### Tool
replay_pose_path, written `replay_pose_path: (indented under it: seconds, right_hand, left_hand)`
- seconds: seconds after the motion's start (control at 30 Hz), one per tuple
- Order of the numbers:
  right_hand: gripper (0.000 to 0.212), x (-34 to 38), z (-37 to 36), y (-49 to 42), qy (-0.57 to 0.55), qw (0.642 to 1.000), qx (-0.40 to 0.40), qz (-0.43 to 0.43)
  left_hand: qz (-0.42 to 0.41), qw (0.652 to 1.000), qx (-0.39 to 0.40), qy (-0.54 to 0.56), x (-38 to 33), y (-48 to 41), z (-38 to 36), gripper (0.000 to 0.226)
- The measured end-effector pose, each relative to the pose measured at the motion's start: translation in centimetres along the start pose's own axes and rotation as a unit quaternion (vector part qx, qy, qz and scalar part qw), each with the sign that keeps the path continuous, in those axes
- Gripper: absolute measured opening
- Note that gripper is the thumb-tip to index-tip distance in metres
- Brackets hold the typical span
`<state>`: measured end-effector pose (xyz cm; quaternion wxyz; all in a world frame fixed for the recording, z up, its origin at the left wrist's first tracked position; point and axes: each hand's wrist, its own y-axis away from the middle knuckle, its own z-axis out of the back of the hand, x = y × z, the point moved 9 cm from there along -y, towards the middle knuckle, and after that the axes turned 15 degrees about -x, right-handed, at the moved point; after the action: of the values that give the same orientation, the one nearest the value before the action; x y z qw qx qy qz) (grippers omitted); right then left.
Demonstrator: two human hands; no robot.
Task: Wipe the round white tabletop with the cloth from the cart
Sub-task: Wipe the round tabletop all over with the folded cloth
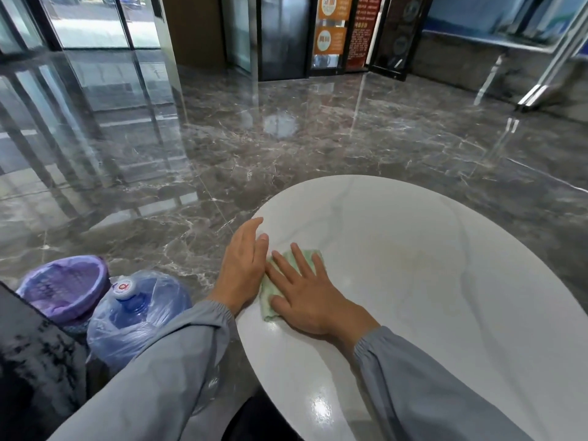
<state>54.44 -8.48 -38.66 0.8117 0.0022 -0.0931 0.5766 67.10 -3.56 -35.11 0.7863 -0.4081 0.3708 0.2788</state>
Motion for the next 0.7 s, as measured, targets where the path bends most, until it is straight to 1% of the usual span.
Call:
replay_pose_path:
  seconds: [0.1, 0.17, 0.23, 0.3, 0.4, 0.5, 0.6, 0.7]
  right_hand:
    - [0.068, -0.5, 0.8, 3.3, 0.004, 1.000, -0.005, -0.013]
    - [0.067, -1.4, 1.2, 5.4, 0.007, 1.000, -0.011, -0.027]
    - [0.067, -2.6, 1.5, 7.2, 0.010, 0.999, -0.012, -0.050]
    - [0.066, -4.0, 1.9, 8.9, 0.016, 0.997, -0.016, -0.074]
    - [0.068, -5.9, 2.6, 11.2, 0.006, 0.993, -0.027, -0.114]
    - [0.069, -7.9, 3.3, 13.5, -0.001, 0.989, -0.037, -0.146]
    - [0.067, -10.7, 4.1, 15.9, 0.009, 0.983, -0.026, -0.181]
    - [0.065, -13.0, 4.3, 17.4, 0.024, 0.974, -0.014, -0.223]
  left_hand:
    - [-0.060, 0.997, 0.006, -0.054, -0.8, 0.0, -0.2, 0.047]
    - [-0.088, 0.994, 0.014, -0.060, -2.1, 0.6, -0.4, 0.046]
    - [-0.091, 0.993, 0.055, -0.045, -3.7, 2.2, -1.0, 0.050]
    - [-0.092, 0.989, 0.103, -0.042, -4.9, 4.4, -2.3, 0.049]
    - [-0.144, 0.978, 0.137, -0.059, -6.5, 7.7, -3.8, 0.043]
    - [-0.190, 0.969, 0.144, -0.071, -7.4, 9.5, -4.7, 0.035]
    - [-0.218, 0.964, 0.131, -0.075, -7.3, 10.1, -4.8, 0.026]
    - [-0.211, 0.968, 0.114, -0.074, -7.0, 9.9, -4.5, 0.021]
